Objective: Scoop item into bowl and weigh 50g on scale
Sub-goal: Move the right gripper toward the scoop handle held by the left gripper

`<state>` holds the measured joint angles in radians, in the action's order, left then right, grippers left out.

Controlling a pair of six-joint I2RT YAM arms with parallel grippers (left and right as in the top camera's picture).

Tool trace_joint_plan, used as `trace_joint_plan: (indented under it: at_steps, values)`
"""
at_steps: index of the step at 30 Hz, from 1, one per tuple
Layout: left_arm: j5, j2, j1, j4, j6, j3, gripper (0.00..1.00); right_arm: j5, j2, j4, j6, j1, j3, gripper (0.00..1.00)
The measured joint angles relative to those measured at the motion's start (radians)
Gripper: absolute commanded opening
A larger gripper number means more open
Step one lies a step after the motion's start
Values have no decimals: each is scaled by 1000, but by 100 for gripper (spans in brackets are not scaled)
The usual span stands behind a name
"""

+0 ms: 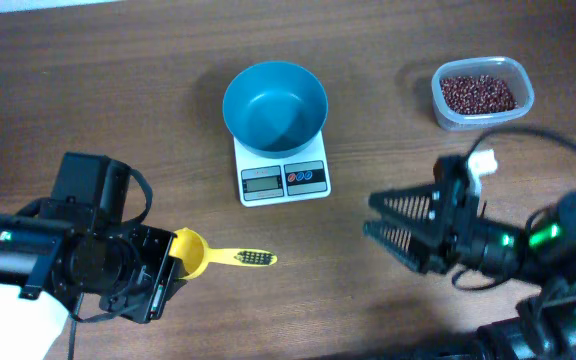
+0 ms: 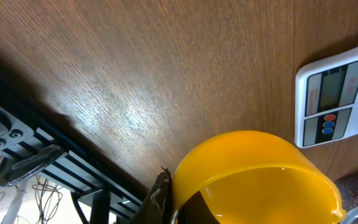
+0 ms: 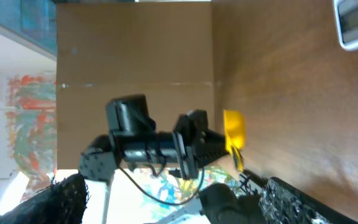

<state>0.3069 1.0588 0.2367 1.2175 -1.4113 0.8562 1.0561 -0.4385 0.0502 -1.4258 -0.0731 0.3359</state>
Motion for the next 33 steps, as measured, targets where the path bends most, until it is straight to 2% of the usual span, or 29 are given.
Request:
trace_joint_plan:
  at_steps: [5,7,10,14,17,20,24,28,33]
  values:
    - [4,2,0,-9,0,-3,0,1,-361,71,266,-24,101,91]
    - [12,2,0,-14,0,-3,0,-4,-470,69,360,-119,101,90]
    - [22,2,0,-13,-36,-3,0,-57,-547,14,409,-313,101,82]
    - [28,2,0,-14,-101,-3,0,-211,-552,-132,347,-529,101,82]
    - [37,2,0,-13,-116,-3,0,-347,-552,-179,323,-638,102,82]
    - [53,2,25,-13,-119,-3,0,-516,-552,-216,310,-735,102,71]
    - [61,2,80,-13,-119,-3,0,-608,-552,-224,303,-763,102,56]
    - [61,2,138,-14,-119,-3,0,-630,-552,-224,294,-764,102,51]
    - [61,2,144,-22,-120,-3,0,-613,-552,-224,274,-764,102,47]
